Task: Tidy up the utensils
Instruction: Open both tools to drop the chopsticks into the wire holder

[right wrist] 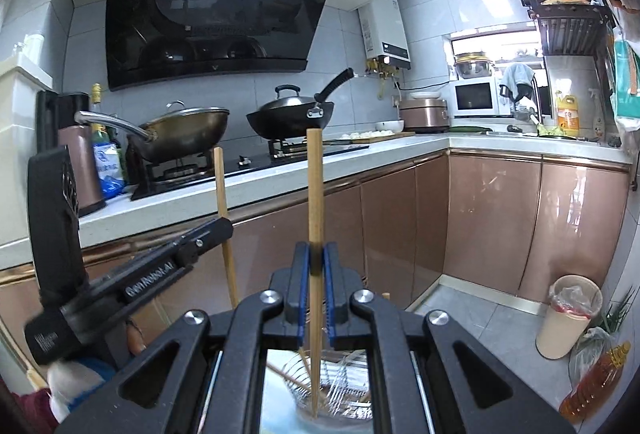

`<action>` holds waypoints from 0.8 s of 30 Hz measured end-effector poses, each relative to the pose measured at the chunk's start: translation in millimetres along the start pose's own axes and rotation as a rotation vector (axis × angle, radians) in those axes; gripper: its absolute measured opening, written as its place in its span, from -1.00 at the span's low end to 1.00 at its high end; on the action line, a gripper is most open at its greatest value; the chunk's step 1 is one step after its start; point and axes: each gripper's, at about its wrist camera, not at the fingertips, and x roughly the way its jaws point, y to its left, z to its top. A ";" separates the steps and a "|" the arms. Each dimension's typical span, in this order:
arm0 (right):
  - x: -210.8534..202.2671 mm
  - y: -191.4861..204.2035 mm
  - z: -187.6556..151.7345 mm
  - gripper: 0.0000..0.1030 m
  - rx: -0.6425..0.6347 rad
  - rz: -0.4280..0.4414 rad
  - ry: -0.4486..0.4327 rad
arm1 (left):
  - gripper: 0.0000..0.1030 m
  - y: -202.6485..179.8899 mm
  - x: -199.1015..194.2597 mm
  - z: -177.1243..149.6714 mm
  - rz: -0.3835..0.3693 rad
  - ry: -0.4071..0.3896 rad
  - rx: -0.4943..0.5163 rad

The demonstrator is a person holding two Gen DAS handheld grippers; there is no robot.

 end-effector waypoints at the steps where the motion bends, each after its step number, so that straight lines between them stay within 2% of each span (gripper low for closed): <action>1: 7.2 -3.5 -3.3 -0.88 0.001 -0.003 -0.002 | -0.88 -0.6 3.2 -5.2 0.008 -0.010 0.004; 7: 38.4 -14.2 -26.6 -0.88 0.000 -0.025 0.008 | -0.88 -6.6 34.7 -45.6 0.060 -0.052 0.054; 12: 56.1 -20.1 -48.4 -0.87 0.004 -0.042 0.035 | -0.88 -2.9 53.0 -68.7 0.069 -0.026 0.045; 24: 61.0 -24.5 -67.8 -0.87 0.021 -0.059 0.059 | -0.87 -2.5 59.8 -92.2 0.095 0.012 0.082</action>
